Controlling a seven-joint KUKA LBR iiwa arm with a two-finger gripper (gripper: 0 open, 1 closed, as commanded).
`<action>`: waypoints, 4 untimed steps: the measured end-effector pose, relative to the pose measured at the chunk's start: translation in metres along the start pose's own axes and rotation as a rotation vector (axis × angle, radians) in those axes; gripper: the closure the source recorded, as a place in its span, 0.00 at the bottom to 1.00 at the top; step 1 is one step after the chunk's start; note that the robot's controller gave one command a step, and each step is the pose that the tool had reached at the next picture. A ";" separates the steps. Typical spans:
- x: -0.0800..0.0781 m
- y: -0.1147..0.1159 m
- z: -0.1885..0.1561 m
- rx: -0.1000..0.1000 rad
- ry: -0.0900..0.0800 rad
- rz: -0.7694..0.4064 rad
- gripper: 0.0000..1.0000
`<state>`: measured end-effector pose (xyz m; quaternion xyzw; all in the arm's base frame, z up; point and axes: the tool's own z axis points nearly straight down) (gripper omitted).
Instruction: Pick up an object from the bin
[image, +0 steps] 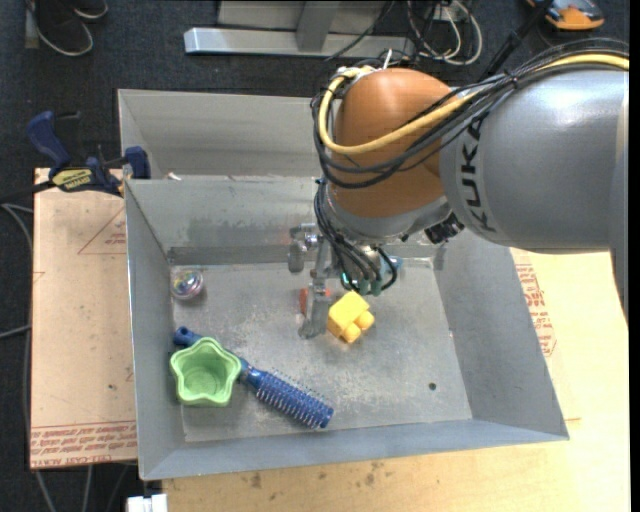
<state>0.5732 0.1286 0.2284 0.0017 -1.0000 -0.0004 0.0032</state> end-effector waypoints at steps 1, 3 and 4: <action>0.046 0.044 0.087 0.001 0.001 -0.158 0.00; 0.042 0.029 0.159 0.000 -0.006 -0.192 1.00; 0.058 0.017 -0.035 0.000 -0.015 -0.201 1.00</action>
Offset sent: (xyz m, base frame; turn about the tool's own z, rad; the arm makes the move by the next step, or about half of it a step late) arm -0.0439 0.0420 -0.0826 -0.1549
